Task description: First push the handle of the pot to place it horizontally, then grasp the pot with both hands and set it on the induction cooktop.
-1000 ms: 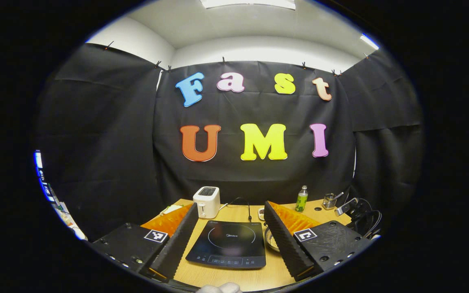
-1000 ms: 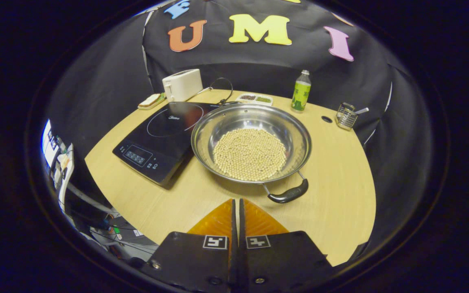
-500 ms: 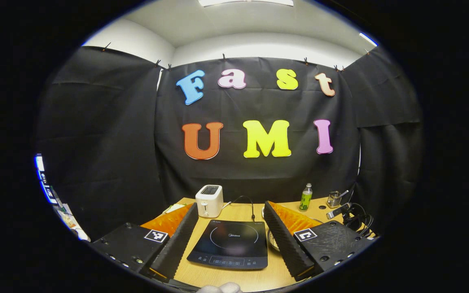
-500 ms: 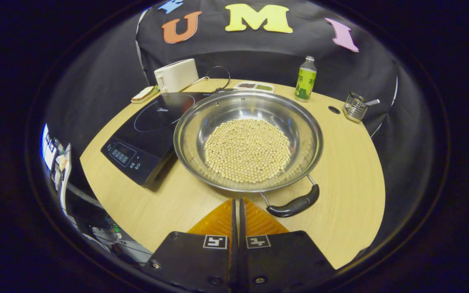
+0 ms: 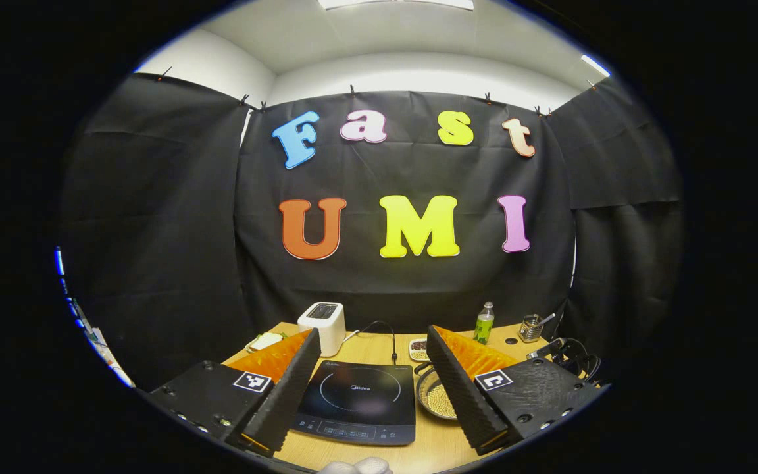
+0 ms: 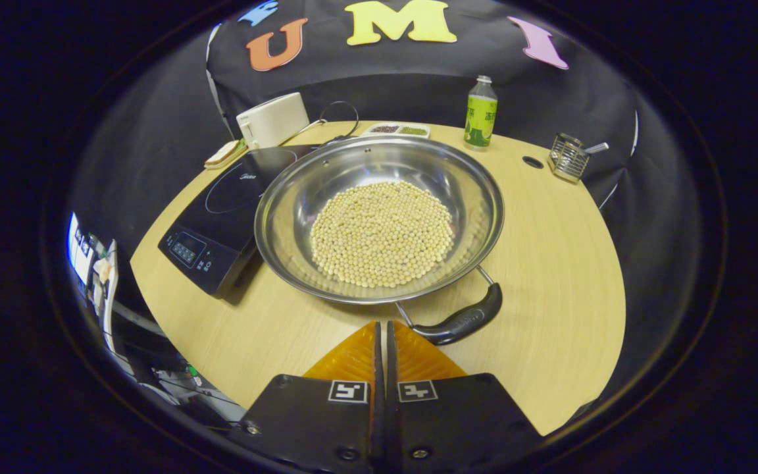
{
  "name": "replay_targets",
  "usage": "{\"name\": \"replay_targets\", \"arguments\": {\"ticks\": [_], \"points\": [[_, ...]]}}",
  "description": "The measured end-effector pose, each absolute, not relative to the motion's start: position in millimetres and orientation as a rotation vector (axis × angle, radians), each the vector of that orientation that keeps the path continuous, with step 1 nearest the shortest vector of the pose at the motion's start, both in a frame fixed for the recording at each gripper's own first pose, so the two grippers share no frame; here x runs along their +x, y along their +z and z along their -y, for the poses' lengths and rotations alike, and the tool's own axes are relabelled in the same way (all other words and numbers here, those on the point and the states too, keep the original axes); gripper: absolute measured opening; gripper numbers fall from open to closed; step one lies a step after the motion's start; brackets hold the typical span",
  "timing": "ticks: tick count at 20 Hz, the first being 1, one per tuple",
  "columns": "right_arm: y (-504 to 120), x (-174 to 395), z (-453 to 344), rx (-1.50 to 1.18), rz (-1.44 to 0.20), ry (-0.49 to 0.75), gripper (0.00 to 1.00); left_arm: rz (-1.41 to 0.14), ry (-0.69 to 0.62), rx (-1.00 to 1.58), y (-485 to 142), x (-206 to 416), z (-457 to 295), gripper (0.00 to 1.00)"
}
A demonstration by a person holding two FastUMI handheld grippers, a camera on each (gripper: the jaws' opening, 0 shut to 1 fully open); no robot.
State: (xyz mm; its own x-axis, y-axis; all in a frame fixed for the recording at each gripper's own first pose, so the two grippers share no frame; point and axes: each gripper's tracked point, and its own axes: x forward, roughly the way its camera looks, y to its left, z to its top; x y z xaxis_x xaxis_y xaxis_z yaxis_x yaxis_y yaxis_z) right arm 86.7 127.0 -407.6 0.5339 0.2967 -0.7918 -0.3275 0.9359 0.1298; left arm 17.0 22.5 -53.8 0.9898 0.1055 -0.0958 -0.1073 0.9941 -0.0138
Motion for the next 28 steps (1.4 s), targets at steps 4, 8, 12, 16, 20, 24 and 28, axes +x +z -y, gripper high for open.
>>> {"name": "replay_targets", "arguments": {"ticks": [4,8,12,16,20,24,28], "points": [[-408.7,91.7,-117.4,-0.030,-0.941,0.367,0.04,-0.104,0.109,-0.025,-57.0,24.1,-18.4,0.96],[-409.7,96.7,-110.3,-0.034,-0.951,0.376,0.04,-0.117,0.109,-0.033,-61.9,31.5,-10.8,0.96],[-411.8,101.0,-102.3,-0.044,-0.958,0.390,0.04,-0.121,0.112,-0.036,-62.2,38.6,-3.9,0.96],[-411.9,107.5,-91.0,-0.038,-0.968,0.394,0.04,-0.127,0.121,-0.039,-64.1,45.9,4.9,0.96],[-415.3,116.9,-73.0,-0.049,-0.977,0.388,0.04,-0.140,0.138,-0.035,-67.7,51.2,11.6,0.96],[-415.3,122.9,-59.0,-0.011,-1.000,0.384,0.04,-0.152,0.160,-0.045,-69.1,55.5,20.1,0.97],[-410.6,122.5,-66.6,-0.031,-0.999,0.449,0.04,-0.156,0.192,-0.039,-65.9,56.4,27.7,0.97]]}}
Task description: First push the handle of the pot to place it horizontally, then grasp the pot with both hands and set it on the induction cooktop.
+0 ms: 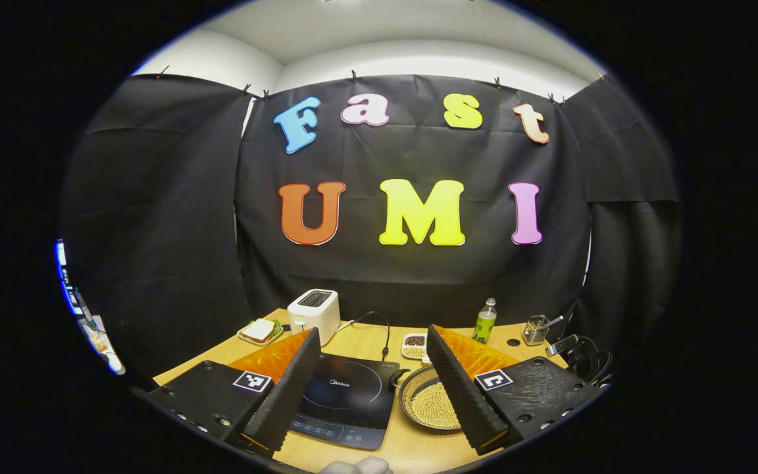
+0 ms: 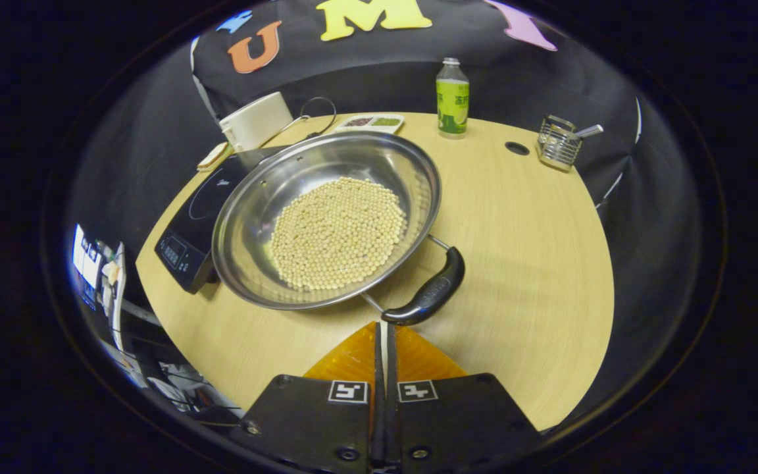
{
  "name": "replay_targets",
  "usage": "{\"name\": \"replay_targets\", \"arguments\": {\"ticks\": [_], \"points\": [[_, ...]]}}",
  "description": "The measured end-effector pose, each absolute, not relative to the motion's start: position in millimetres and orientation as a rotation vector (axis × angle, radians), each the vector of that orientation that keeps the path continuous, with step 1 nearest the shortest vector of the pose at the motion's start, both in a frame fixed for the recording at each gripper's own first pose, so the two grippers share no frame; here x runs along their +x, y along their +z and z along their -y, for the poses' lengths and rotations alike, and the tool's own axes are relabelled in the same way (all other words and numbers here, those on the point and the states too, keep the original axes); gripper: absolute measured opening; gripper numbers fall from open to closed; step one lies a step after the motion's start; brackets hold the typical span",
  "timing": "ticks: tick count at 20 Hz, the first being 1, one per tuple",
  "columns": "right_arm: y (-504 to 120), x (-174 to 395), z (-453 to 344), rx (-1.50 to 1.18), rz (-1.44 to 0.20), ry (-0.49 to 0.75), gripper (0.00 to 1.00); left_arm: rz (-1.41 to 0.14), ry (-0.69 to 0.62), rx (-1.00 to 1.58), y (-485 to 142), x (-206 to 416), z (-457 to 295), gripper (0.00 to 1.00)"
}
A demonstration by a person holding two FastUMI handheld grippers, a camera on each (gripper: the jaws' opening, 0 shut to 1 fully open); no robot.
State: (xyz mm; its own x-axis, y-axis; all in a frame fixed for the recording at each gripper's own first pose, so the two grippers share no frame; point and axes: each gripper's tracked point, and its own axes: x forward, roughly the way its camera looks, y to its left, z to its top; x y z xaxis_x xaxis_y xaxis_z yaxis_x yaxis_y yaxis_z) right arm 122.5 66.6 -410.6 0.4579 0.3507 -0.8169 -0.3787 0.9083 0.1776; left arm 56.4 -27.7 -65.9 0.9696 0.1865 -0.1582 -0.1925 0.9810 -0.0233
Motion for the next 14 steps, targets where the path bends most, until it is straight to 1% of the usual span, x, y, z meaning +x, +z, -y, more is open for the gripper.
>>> {"name": "replay_targets", "arguments": {"ticks": [8,14], "points": [[-408.4,144.1,-53.4,-0.026,-0.986,0.487,0.04,-0.164,0.248,-0.003,-60.9,52.0,40.2,0.96],[-407.6,167.0,-36.6,-0.052,-0.971,0.511,0.04,-0.181,0.299,0.013,-68.7,50.0,47.0,0.96]]}}
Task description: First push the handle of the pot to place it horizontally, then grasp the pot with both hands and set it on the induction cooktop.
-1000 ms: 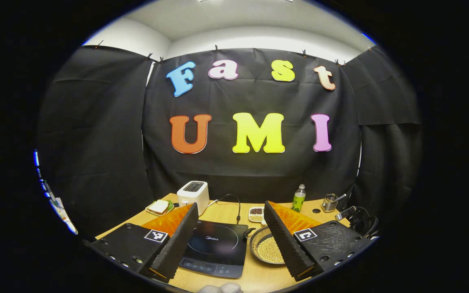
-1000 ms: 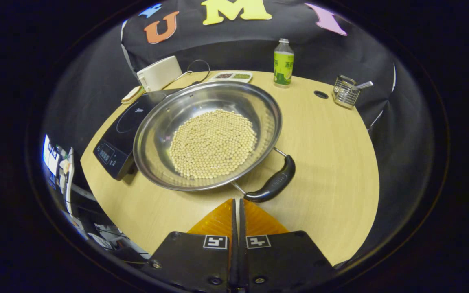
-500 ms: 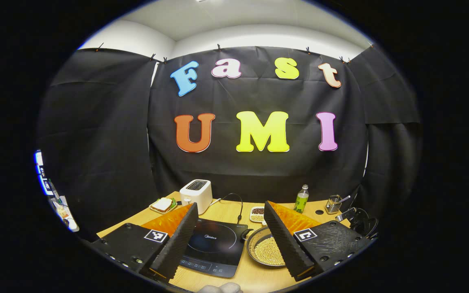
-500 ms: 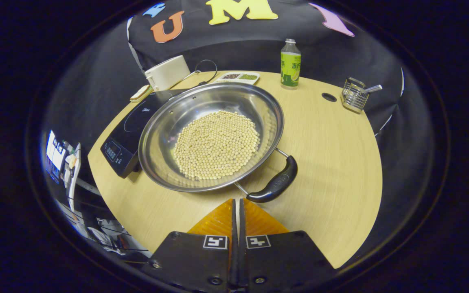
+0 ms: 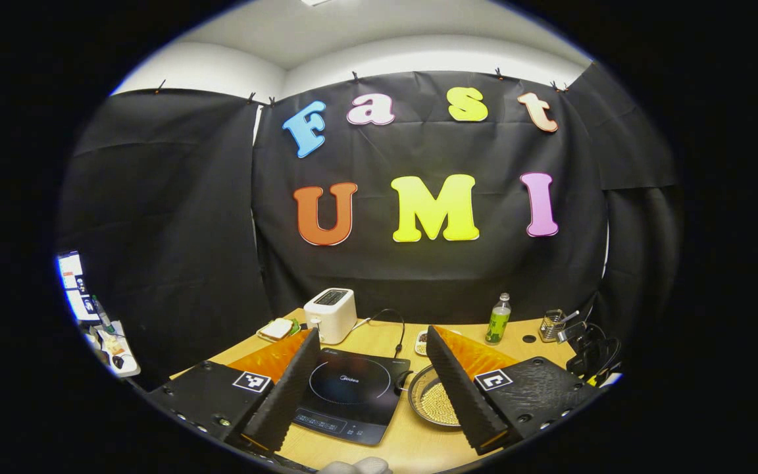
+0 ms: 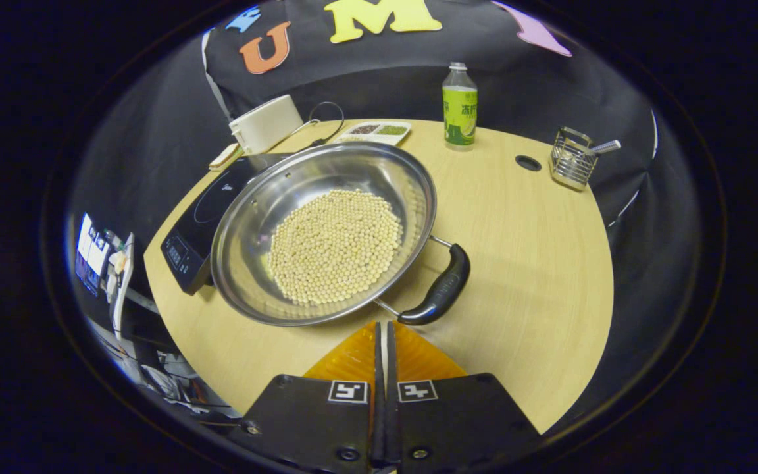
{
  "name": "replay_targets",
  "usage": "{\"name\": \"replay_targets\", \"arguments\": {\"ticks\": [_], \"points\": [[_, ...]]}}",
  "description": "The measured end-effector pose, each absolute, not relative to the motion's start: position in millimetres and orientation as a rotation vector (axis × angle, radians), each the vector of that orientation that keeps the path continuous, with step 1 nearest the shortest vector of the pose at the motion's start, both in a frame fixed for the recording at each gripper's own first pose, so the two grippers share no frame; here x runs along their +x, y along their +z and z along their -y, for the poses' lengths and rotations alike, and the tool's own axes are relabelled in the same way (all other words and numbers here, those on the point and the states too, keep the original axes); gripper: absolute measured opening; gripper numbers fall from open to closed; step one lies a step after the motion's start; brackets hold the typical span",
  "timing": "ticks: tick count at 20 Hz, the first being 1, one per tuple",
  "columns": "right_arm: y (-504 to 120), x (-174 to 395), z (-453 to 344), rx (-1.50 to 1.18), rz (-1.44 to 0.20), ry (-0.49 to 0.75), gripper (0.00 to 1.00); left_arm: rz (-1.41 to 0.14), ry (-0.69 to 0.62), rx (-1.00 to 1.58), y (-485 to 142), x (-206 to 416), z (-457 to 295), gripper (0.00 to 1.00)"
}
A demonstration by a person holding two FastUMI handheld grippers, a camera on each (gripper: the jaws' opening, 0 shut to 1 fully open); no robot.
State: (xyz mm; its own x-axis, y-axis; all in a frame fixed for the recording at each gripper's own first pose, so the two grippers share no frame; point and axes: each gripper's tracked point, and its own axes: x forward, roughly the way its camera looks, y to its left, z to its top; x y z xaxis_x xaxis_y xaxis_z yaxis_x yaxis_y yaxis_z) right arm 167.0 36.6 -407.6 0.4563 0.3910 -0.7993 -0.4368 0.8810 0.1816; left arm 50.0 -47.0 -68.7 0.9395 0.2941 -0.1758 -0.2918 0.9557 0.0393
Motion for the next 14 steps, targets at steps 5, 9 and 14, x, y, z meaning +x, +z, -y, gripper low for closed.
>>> {"name": "replay_targets", "arguments": {"ticks": [5,9,14], "points": [[-407.8,186.5,-24.2,-0.089,-0.947,0.527,0.04,-0.197,0.318,0.020,-79.1,54.9,57.8,0.96],[-407.1,203.9,-15.1,-0.101,-0.935,0.526,0.04,-0.203,0.324,0.022,-83.3,60.6,63.5,0.96],[-404.7,212.1,-11.0,-0.095,-0.921,0.516,0.04,-0.215,0.320,0.018,-92.8,70.5,64.8,0.97]]}}
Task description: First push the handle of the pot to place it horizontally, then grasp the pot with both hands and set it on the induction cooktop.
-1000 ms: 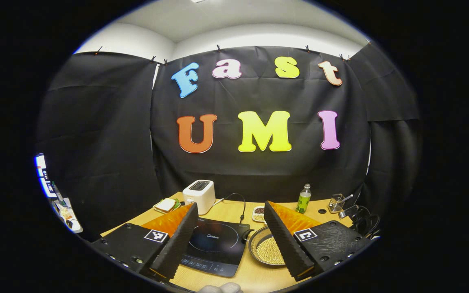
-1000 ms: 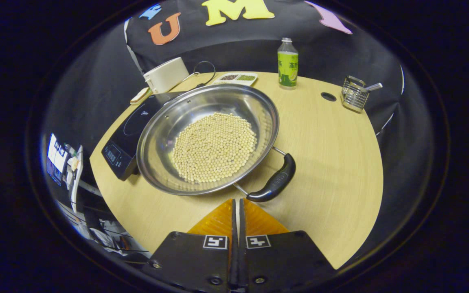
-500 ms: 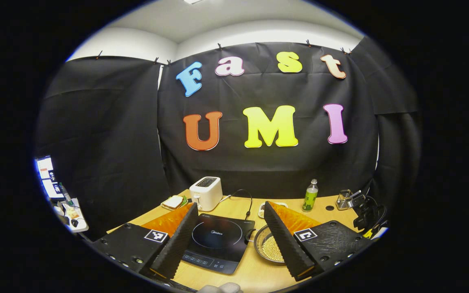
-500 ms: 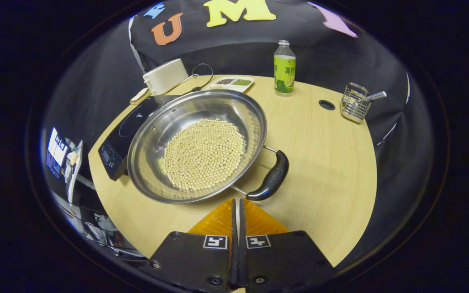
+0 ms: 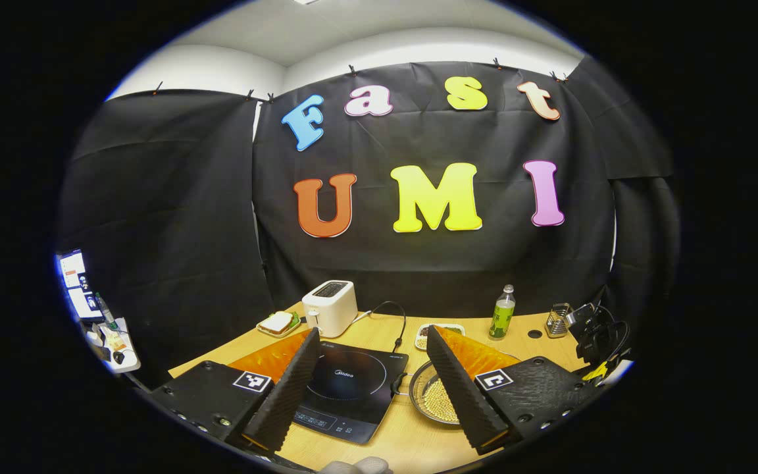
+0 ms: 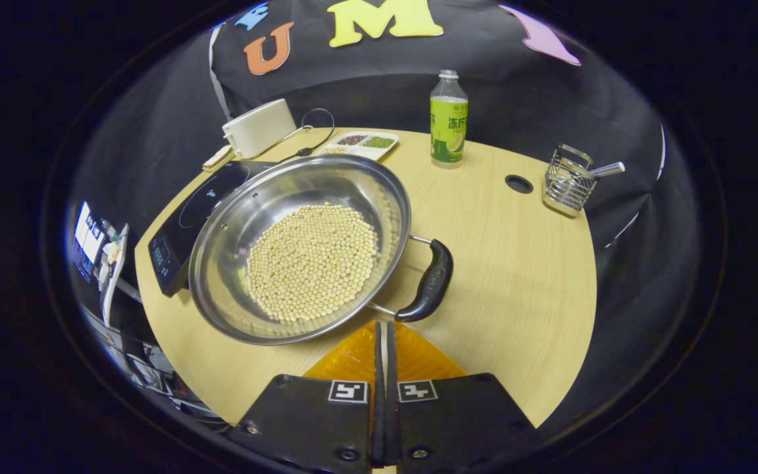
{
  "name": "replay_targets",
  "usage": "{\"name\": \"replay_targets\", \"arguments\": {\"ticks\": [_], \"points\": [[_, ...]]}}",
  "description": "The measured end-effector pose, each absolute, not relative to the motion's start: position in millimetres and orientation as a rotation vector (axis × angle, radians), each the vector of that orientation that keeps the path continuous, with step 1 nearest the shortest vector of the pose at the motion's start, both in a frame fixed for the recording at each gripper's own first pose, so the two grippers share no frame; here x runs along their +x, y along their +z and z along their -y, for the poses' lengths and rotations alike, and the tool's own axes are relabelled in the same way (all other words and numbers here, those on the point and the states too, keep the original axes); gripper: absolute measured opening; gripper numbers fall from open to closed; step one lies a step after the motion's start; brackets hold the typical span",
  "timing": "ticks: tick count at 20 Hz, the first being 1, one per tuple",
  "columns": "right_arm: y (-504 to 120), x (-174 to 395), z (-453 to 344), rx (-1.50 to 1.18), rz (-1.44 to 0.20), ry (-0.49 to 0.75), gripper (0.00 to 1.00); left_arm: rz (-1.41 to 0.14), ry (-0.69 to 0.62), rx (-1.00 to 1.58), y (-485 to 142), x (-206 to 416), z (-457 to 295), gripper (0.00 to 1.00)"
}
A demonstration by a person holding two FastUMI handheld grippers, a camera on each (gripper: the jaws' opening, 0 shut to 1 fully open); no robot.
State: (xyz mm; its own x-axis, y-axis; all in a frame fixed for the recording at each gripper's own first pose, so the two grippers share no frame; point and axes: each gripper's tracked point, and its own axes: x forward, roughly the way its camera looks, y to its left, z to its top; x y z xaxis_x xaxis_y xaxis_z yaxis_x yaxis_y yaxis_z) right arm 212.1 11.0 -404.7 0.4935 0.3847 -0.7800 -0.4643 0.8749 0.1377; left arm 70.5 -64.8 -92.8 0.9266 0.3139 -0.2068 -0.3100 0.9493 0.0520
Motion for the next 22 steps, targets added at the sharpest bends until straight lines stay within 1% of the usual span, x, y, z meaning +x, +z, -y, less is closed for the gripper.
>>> {"name": "replay_targets", "arguments": {"ticks": [5,6,7,10,13,15,16,18,19,22], "points": [[-392.7,204.5,2.0,-0.084,-0.880,0.439,0.04,-0.238,0.270,0.016,-112.5,77.9,64.5,0.96],[-389.6,202.0,3.7,-0.079,-0.871,0.426,0.00,-0.242,0.256,0.017,-116.3,79.1,63.6,0.97],[-385.6,198.6,5.7,-0.066,-0.859,0.410,0.04,-0.248,0.235,0.013,-120.8,80.4,63.5,0.97],[-373.1,184.6,7.0,-0.008,-0.824,0.363,0.05,-0.265,0.173,-0.004,-131.3,83.7,61.4,0.96],[-363.5,169.3,6.3,0.030,-0.796,0.316,0.46,-0.273,0.108,-0.038,-137.8,86.8,59.9,0.97],[-359.9,159.1,7.0,0.035,-0.783,0.284,0.73,-0.307,0.068,-0.033,-150.5,87.8,59.6,0.97],[-356.1,154.9,7.1,0.041,-0.768,0.267,0.79,-0.327,0.046,-0.032,-157.5,88.0,60.1,0.97],[-354.1,146.8,6.4,0.047,-0.754,0.234,0.77,-0.349,0.012,-0.028,-170.2,89.7,60.3,0.97],[-351.9,143.9,3.1,0.059,-0.746,0.228,0.80,-0.368,-0.004,-0.026,-179.7,91.0,60.0,0.97],[-348.1,140.9,-8.1,0.088,-0.727,0.234,0.80,-0.428,-0.040,-0.040,-211.2,94.7,62.6,0.97]]}}
